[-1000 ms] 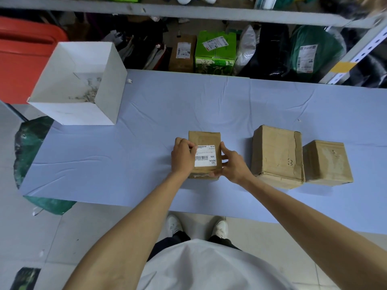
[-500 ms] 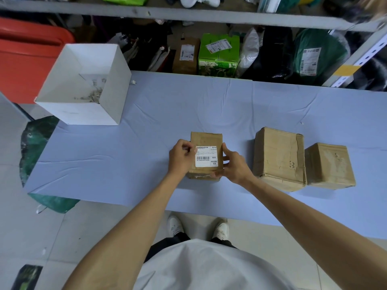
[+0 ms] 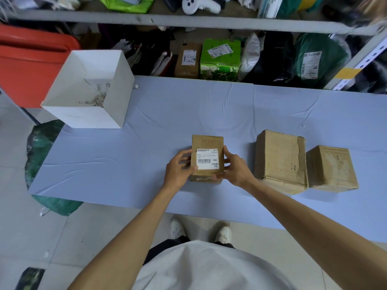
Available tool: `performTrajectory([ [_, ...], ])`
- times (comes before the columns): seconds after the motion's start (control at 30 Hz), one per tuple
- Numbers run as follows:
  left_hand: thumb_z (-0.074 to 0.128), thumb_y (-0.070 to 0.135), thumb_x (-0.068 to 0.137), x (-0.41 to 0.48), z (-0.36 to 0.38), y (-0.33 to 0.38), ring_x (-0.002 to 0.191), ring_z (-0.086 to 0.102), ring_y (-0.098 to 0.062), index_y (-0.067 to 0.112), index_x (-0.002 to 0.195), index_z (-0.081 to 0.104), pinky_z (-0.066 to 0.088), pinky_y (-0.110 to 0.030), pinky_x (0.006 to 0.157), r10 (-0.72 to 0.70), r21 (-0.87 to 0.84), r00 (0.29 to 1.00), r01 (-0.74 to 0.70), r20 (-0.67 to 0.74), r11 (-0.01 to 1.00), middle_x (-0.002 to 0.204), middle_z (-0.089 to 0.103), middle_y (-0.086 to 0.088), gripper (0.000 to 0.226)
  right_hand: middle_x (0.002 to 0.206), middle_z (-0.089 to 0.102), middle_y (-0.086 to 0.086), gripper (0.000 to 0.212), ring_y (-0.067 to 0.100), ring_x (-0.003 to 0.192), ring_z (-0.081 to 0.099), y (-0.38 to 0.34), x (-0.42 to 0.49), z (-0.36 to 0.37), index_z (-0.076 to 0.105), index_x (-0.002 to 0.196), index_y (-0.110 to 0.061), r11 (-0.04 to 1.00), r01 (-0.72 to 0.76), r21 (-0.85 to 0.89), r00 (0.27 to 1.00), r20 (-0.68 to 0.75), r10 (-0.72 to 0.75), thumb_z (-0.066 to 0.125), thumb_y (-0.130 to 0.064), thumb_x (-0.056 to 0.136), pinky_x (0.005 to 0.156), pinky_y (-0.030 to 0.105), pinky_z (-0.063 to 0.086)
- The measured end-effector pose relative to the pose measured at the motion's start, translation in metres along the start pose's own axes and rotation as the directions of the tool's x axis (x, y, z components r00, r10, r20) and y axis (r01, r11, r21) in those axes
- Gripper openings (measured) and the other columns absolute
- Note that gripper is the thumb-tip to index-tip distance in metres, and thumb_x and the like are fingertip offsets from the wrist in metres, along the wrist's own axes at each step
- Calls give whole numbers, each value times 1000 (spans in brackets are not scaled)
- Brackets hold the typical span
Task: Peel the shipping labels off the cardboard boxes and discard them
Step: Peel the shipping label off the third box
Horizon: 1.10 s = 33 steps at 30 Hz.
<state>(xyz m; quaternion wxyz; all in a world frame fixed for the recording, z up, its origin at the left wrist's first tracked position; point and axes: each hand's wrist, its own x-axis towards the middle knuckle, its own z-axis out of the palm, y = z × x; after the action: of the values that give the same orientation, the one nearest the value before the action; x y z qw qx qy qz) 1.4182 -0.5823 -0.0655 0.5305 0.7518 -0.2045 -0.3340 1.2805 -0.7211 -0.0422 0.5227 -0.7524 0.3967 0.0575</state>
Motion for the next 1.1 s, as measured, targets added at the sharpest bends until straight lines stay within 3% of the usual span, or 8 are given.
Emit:
performTrajectory([
  [0.13, 75, 8, 77, 9, 3, 5, 100, 64, -8, 19, 106, 67, 48, -11, 82, 40, 101, 997, -34, -59, 994, 107, 70, 5, 32, 139, 49, 5, 105, 26, 123, 54, 0, 1, 0, 9, 154, -15, 1000, 2, 3, 1000, -7, -2, 78, -4, 75, 94, 38, 50],
  [0.37, 70, 8, 82, 23, 11, 14, 88, 69, -15, 12, 92, 69, 52, -10, 72, 26, 147, 993, -8, -119, 989, 99, 72, -4, 11, 140, 48, 8, 113, 25, 120, 55, 0, 2, 1, 8, 154, -15, 1000, -5, -23, 1000, -9, 5, 83, -8, 70, 90, 35, 51],
  [0.57, 75, 12, 77, 27, 21, 17, 84, 67, -15, 23, 77, 65, 55, -32, 84, 60, 262, 989, -22, -135, 965, 99, 69, -4, 15, 142, 46, 9, 114, 29, 118, 56, -2, 1, -3, 6, 153, -18, 999, 9, -35, 1000, 12, -9, 82, -6, 70, 90, 40, 52],
  [0.7, 67, 15, 84, 26, 25, 20, 80, 64, -15, 23, 77, 63, 49, -28, 80, 57, 348, 984, 5, -169, 938, 100, 66, -3, 12, 139, 49, 8, 107, 28, 110, 61, -2, -1, -2, 16, 150, -19, 997, 43, -65, 999, -6, -44, 85, -8, 68, 86, 40, 54],
  [0.83, 63, 15, 88, 27, 26, 23, 86, 64, -18, 19, 82, 64, 41, -25, 78, 49, 423, 983, 30, -175, 906, 103, 63, -3, 7, 136, 53, 6, 102, 18, 94, 60, -2, 0, -1, 22, 146, -20, 995, 61, -73, 998, -19, -62, 85, -10, 67, 76, 28, 52],
  [0.97, 61, 15, 90, 30, 28, 24, 94, 63, -22, 15, 85, 65, 40, -25, 80, 36, 454, 985, 45, -166, 890, 107, 61, -5, 6, 137, 50, 6, 118, 25, 108, 58, -1, 1, 2, 3, 153, -20, 996, 40, -79, 999, -34, -43, 84, -11, 68, 82, 29, 48],
  [1.1, 59, 13, 92, 34, 26, 23, 98, 61, -23, 11, 87, 64, 40, -24, 79, 25, 473, 991, 38, -128, 880, 110, 58, -7, 7, 136, 51, 7, 123, 28, 114, 57, -3, 4, 0, 0, 154, -18, 995, 23, -100, 1000, -12, -24, 86, -11, 66, 90, 37, 51],
])
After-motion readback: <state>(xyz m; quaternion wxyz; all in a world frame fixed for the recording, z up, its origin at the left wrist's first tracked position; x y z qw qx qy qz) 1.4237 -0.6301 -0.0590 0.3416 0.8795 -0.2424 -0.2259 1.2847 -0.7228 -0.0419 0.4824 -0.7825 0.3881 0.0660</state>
